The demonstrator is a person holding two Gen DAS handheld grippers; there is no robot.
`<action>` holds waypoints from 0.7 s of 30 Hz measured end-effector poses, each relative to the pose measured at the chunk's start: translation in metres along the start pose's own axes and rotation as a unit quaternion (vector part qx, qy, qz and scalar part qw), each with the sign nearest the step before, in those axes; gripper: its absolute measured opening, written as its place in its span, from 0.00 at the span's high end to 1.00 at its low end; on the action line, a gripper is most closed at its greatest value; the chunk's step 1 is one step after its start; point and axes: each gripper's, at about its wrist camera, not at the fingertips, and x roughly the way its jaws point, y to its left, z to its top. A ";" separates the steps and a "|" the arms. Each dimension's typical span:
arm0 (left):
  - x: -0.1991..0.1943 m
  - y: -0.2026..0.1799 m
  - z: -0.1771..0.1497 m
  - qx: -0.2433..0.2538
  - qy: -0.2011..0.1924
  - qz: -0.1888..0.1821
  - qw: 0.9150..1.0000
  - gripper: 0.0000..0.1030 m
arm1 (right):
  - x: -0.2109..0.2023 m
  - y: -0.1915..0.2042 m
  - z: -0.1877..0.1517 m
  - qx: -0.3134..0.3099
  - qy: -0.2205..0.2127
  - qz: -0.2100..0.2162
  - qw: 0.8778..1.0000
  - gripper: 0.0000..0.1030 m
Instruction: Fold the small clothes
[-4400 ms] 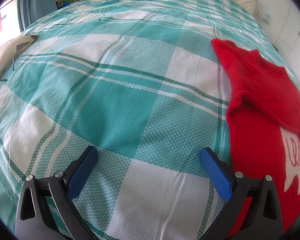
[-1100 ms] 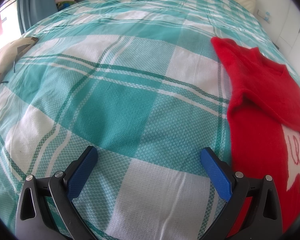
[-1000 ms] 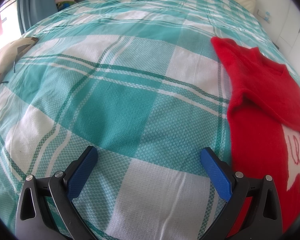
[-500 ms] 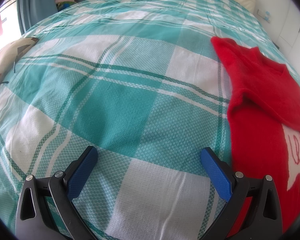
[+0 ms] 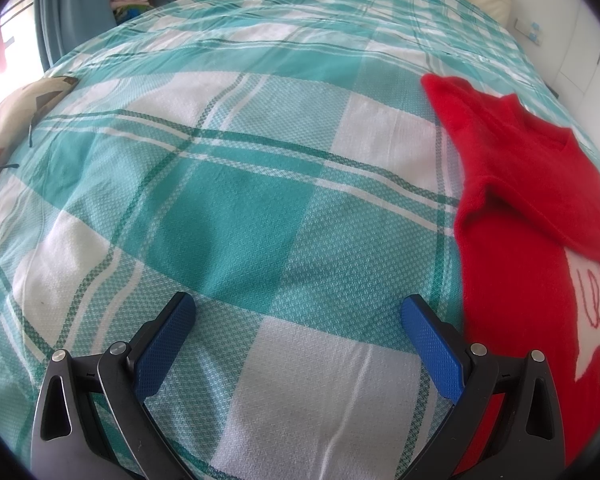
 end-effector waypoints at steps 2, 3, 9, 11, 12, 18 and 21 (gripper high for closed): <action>0.000 -0.002 0.000 -0.001 0.000 -0.002 1.000 0.00 | 0.000 0.001 0.000 -0.001 -0.001 -0.002 1.000 0.05; -0.001 0.000 -0.001 -0.002 0.000 -0.003 1.000 0.00 | 0.000 0.001 0.000 -0.001 -0.001 -0.003 1.000 0.05; -0.020 0.009 -0.005 -0.028 -0.022 -0.018 0.999 0.01 | -0.002 0.002 -0.002 -0.003 -0.004 -0.009 1.000 0.05; -0.039 0.015 -0.012 -0.055 -0.035 -0.053 0.996 0.01 | -0.003 0.002 -0.002 -0.003 -0.005 -0.010 1.000 0.05; -0.049 0.019 -0.019 -0.067 -0.038 -0.080 0.994 0.01 | -0.005 0.001 -0.002 -0.001 -0.006 -0.011 1.000 0.05; -0.101 0.037 -0.076 -0.043 -0.005 -0.196 0.980 0.01 | -0.058 0.002 -0.015 0.044 0.002 0.089 0.995 0.05; -0.111 0.032 -0.105 -0.026 0.032 -0.223 0.974 0.01 | -0.087 0.022 -0.039 0.028 0.039 0.149 0.988 0.05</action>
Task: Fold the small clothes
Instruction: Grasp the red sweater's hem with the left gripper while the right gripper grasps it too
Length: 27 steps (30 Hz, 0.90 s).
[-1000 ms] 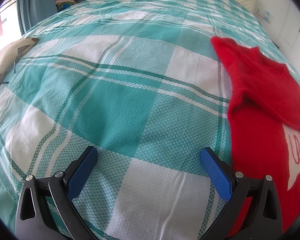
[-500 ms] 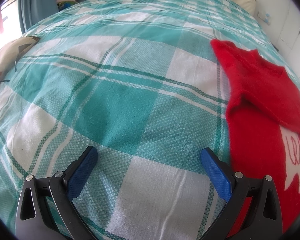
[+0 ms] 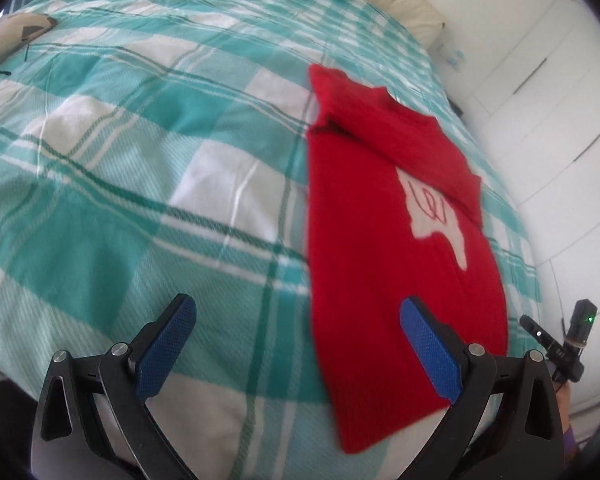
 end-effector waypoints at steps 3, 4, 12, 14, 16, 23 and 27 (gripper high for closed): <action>0.004 -0.019 -0.019 0.032 0.040 -0.016 0.999 0.06 | -0.018 0.027 -0.031 -0.010 0.037 0.062 0.997 0.05; 0.005 -0.027 -0.024 0.052 0.049 -0.011 0.997 0.16 | -0.022 0.034 -0.041 -0.009 0.046 0.081 0.996 0.05; 0.000 -0.038 -0.039 0.090 0.081 0.021 0.992 0.64 | 0.001 0.046 -0.077 0.049 0.092 0.136 0.985 0.22; -0.002 -0.033 -0.040 0.085 0.086 0.021 0.992 0.74 | 0.007 0.046 -0.078 0.064 0.084 0.144 0.984 0.28; 0.000 -0.029 -0.041 0.077 0.090 0.020 0.993 0.88 | 0.011 0.048 -0.080 0.068 0.083 0.143 0.984 0.35; -0.015 -0.036 -0.026 0.070 0.065 -0.004 0.995 0.97 | -0.004 0.054 -0.063 0.052 0.072 0.136 0.987 0.95; -0.028 -0.043 0.022 0.042 0.011 -0.050 0.998 0.97 | -0.027 0.050 -0.024 0.055 0.021 0.148 0.987 0.95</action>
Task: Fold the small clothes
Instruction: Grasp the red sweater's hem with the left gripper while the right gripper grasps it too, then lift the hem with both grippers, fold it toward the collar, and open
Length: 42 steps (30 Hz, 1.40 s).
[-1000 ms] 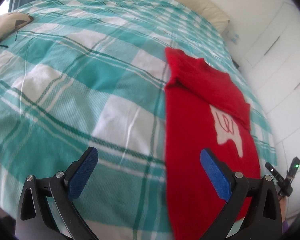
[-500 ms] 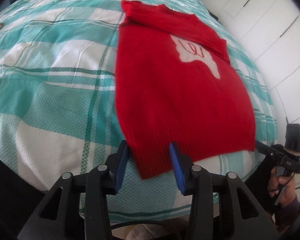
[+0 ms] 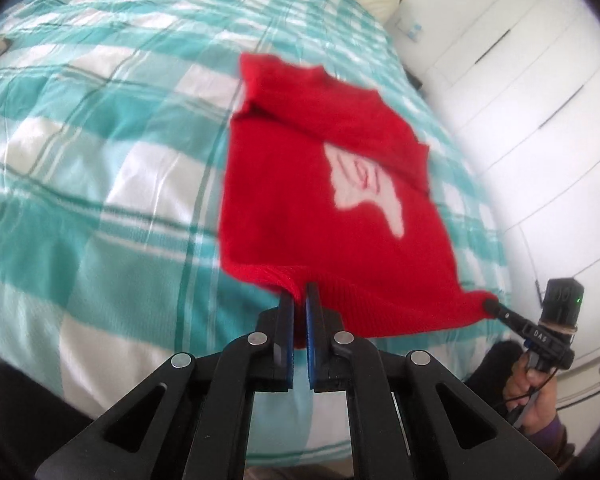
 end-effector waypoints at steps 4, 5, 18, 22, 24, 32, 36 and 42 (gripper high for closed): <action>0.019 -0.010 0.073 -0.002 -0.053 -0.018 0.998 0.97 | 0.006 0.000 0.066 -0.012 -0.047 -0.010 0.999 0.95; 0.029 -0.012 0.092 -0.005 -0.059 -0.018 0.998 0.97 | 0.012 0.000 0.084 -0.012 -0.058 -0.013 0.998 0.95; 0.193 0.008 0.257 -0.066 -0.048 0.072 0.994 0.95 | 0.154 -0.061 0.283 0.049 -0.070 -0.063 0.994 0.96; 0.209 0.026 0.279 -0.109 -0.038 0.097 0.989 0.42 | 0.182 -0.092 0.297 0.104 -0.073 -0.041 0.991 0.87; 0.192 0.032 0.282 -0.117 -0.073 0.104 0.985 0.19 | 0.173 -0.099 0.295 0.121 -0.102 -0.046 0.986 0.71; 0.152 0.010 0.234 -0.010 -0.069 0.173 0.982 0.13 | 0.125 -0.064 0.262 0.026 -0.106 -0.063 0.992 0.58; 0.140 -0.010 0.190 0.044 -0.065 0.215 0.973 0.13 | 0.126 -0.029 0.212 -0.069 -0.052 -0.053 0.995 0.44; 0.101 -0.039 0.146 0.072 -0.108 0.236 0.963 0.07 | 0.118 -0.022 0.147 -0.106 -0.026 -0.087 0.990 0.44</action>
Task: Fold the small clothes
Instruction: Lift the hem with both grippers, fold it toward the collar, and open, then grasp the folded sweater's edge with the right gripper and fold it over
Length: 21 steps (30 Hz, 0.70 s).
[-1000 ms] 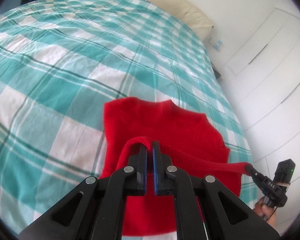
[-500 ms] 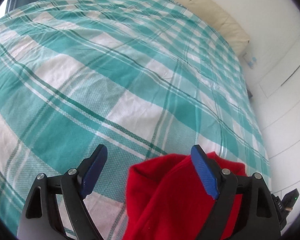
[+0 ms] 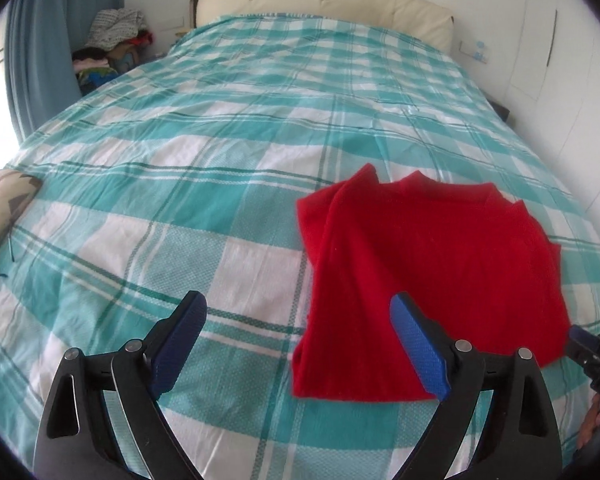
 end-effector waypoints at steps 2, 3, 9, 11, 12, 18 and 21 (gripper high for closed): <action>-0.014 -0.001 -0.006 0.001 -0.016 0.006 1.000 0.06 | -0.006 -0.004 -0.009 0.006 0.001 -0.009 1.000 0.44; -0.019 -0.002 -0.007 0.001 -0.020 0.007 1.000 0.06 | -0.009 -0.006 -0.012 0.008 0.001 -0.013 1.000 0.44; -0.027 -0.008 -0.016 0.014 -0.017 0.013 1.000 0.06 | -0.018 -0.019 -0.005 0.015 -0.006 -0.046 0.999 0.31; -0.026 -0.005 -0.027 0.017 -0.014 0.012 1.000 0.06 | -0.019 -0.028 0.003 0.029 -0.011 -0.046 0.998 0.29; -0.025 -0.002 -0.035 0.017 -0.014 0.012 1.000 0.06 | -0.018 -0.032 0.009 0.037 -0.012 -0.041 0.998 0.29; -0.005 0.020 -0.085 0.022 -0.004 0.015 1.000 0.06 | 0.013 -0.077 0.051 0.129 -0.003 -0.004 0.992 0.21; -0.003 0.023 -0.077 0.017 -0.003 -0.003 1.000 0.06 | 0.040 -0.088 0.067 0.163 0.000 0.025 0.986 0.21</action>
